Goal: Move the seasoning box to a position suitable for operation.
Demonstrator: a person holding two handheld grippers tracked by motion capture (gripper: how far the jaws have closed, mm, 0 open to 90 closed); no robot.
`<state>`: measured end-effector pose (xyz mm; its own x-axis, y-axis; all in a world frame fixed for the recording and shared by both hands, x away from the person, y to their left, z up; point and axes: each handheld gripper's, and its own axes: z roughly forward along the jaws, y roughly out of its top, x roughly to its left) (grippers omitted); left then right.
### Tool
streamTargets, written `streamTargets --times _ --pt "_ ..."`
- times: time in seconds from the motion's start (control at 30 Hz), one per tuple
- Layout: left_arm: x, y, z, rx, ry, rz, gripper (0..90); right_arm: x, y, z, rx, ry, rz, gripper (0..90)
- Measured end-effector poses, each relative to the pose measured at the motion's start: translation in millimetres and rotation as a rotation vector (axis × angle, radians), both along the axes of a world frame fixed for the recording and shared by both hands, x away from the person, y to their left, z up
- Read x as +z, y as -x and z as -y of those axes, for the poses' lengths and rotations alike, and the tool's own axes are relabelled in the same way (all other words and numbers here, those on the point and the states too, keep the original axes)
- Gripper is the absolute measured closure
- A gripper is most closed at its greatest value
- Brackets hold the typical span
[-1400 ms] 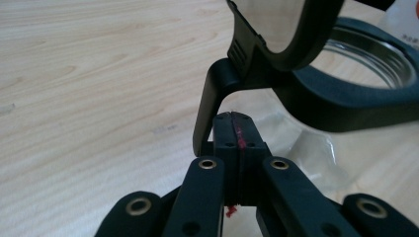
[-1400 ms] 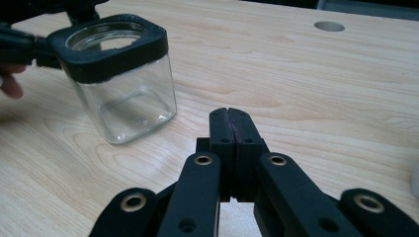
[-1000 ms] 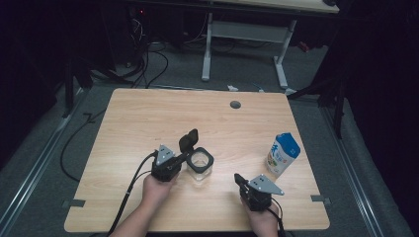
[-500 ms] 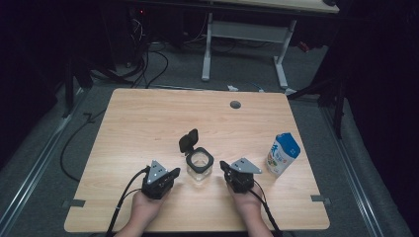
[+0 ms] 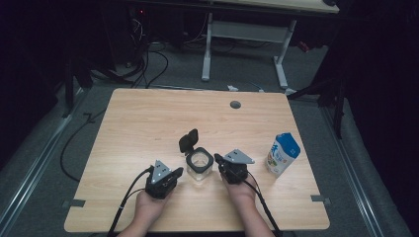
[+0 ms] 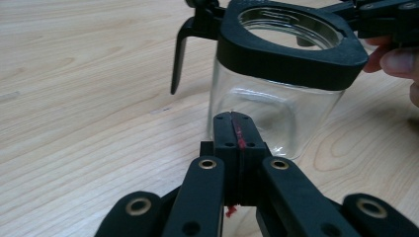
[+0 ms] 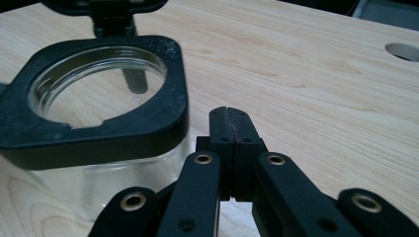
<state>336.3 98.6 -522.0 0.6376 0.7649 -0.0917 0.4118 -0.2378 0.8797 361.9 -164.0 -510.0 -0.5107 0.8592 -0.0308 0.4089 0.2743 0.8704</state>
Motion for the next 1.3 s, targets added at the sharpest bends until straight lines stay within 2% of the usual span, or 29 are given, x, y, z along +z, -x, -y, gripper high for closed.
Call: streamTargets --times 0.17,0.3,0.43,0.57,0.83,0.9,1.03,1.3 --pt "-1.2 -2.4 -10.0 0.019 -0.008 -0.006 90.0 -0.3 6.5 -2.2 0.019 -0.006 0.006 90.0" --pt "-0.9 -4.3 -10.1 0.019 0.004 -0.015 90.0 0.8 15.4 -4.0 0.038 -0.004 0.001 90.0" --pt "-1.6 -8.4 -6.7 0.019 -0.001 -0.013 90.0 -0.6 31.9 -10.2 0.078 -0.001 0.006 89.9" --pt "-1.1 -9.0 -2.1 0.014 -0.001 -0.02 90.0 -1.1 49.4 -9.3 0.077 0.001 0.018 89.9" --pt "-2.3 -16.6 7.6 0.016 -0.022 -0.014 90.0 -1.3 77.7 28.0 0.013 0.008 0.035 88.9" --pt "-1.9 -17.5 10.1 0.018 -0.022 -0.015 90.0 -3.1 81.6 37.6 -0.014 0.015 0.031 88.4" --pt "-0.9 -16.7 20.2 0.003 -0.03 -0.014 90.0 -5.8 85.7 55.2 -0.052 -0.011 0.022 87.5" --pt "-0.8 -24.9 36.6 -0.01 -0.029 -0.014 90.0 -9.7 87.9 63.3 -0.064 -0.019 0.011 86.5"
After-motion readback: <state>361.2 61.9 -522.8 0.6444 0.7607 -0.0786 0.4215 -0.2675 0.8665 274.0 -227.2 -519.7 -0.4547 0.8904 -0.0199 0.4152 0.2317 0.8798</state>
